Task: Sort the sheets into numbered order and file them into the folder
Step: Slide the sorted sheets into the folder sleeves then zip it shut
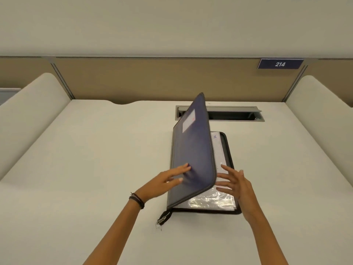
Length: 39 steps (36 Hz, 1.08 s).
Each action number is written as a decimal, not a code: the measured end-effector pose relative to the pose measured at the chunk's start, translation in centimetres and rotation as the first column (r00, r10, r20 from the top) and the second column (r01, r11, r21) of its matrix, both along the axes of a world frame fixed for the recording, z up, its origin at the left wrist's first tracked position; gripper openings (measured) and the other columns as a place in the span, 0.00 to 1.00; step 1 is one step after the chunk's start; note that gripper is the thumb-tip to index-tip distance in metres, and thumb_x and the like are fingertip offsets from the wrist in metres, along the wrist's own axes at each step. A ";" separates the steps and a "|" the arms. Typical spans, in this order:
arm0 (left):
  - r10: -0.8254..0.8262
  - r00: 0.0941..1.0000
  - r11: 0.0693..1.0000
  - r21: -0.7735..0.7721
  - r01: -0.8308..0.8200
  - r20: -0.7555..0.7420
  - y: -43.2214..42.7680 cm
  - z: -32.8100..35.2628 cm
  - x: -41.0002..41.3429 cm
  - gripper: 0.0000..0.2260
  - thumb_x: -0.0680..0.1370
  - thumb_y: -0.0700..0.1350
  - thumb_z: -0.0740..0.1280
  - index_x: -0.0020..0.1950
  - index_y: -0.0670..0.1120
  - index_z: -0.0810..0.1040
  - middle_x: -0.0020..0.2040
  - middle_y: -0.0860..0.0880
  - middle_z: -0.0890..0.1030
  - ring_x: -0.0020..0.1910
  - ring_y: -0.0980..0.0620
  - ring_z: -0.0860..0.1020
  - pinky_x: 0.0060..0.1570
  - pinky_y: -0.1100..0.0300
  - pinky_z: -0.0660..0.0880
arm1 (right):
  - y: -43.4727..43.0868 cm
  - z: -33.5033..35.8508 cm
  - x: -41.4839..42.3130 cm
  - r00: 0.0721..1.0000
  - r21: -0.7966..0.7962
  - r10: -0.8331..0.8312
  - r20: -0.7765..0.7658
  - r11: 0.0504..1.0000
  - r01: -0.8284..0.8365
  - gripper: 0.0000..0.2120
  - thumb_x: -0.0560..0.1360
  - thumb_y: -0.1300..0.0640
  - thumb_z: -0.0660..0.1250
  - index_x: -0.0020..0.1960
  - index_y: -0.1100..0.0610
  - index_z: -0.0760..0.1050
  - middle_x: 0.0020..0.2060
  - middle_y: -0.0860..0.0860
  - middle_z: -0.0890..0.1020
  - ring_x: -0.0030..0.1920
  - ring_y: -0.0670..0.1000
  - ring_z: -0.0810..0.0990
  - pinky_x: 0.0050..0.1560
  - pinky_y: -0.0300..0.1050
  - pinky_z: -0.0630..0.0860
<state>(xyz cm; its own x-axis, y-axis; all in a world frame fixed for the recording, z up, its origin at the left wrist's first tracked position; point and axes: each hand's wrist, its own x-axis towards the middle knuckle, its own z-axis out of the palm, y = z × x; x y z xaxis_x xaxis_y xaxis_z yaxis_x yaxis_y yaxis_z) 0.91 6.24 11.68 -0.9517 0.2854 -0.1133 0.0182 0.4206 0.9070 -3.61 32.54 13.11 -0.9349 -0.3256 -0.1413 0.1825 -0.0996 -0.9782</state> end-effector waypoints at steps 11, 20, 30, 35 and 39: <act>0.154 0.988 0.979 -0.135 -0.155 -0.022 -1.1 -5.6 2.5 0.13 0.81 0.43 0.62 0.58 0.61 0.75 0.60 0.61 0.74 0.58 0.62 0.75 0.57 0.69 0.70 | 3.5 -1.6 0.1 0.955 0.222 -0.288 0.064 0.938 0.268 0.15 0.82 0.53 0.55 0.63 0.55 0.75 0.51 0.53 0.82 0.48 0.52 0.81 0.41 0.43 0.77; 0.158 0.956 0.968 -0.229 -0.100 0.249 -3.2 -9.1 4.1 0.17 0.74 0.42 0.73 0.54 0.58 0.71 0.50 0.51 0.77 0.44 0.56 0.76 0.48 0.66 0.76 | 5.1 -6.9 -0.2 0.914 0.442 -0.396 0.085 0.837 0.322 0.12 0.79 0.64 0.59 0.59 0.60 0.77 0.54 0.59 0.81 0.53 0.58 0.79 0.54 0.54 0.77; 0.147 0.959 0.958 -0.275 -0.077 0.243 -3.9 -9.8 4.5 0.12 0.74 0.38 0.71 0.46 0.55 0.77 0.44 0.57 0.78 0.41 0.70 0.74 0.45 0.73 0.70 | 3.5 -9.8 1.3 0.928 0.702 -0.296 -0.225 0.611 0.365 0.18 0.76 0.68 0.63 0.66 0.67 0.70 0.59 0.62 0.73 0.60 0.62 0.73 0.59 0.48 0.70; 0.142 0.952 0.970 -0.228 -0.080 0.273 -4.0 -9.9 4.9 0.08 0.75 0.40 0.71 0.41 0.54 0.80 0.37 0.58 0.79 0.35 0.64 0.75 0.43 0.69 0.71 | 1.5 -10.7 2.3 0.857 0.679 -0.231 -0.461 0.530 0.508 0.20 0.75 0.71 0.63 0.66 0.64 0.71 0.64 0.60 0.70 0.63 0.58 0.70 0.62 0.50 0.70; 0.159 0.938 0.980 -0.163 -0.113 0.307 -4.3 -10.0 5.1 0.10 0.74 0.42 0.72 0.37 0.56 0.81 0.32 0.60 0.81 0.37 0.60 0.78 0.46 0.64 0.74 | -2.4 -10.4 4.1 0.777 0.577 0.017 -0.629 0.680 0.452 0.14 0.76 0.66 0.61 0.60 0.61 0.76 0.56 0.55 0.75 0.57 0.49 0.72 0.59 0.41 0.69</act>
<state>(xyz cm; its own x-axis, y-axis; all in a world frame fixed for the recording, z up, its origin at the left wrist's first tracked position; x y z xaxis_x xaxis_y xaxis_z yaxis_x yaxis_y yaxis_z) 6.04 1.95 1.71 -0.8882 0.1146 -0.4449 -0.3271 0.5222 0.7876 0.47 30.19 2.67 -0.9355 -0.1338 0.3271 -0.3316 0.6522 -0.6817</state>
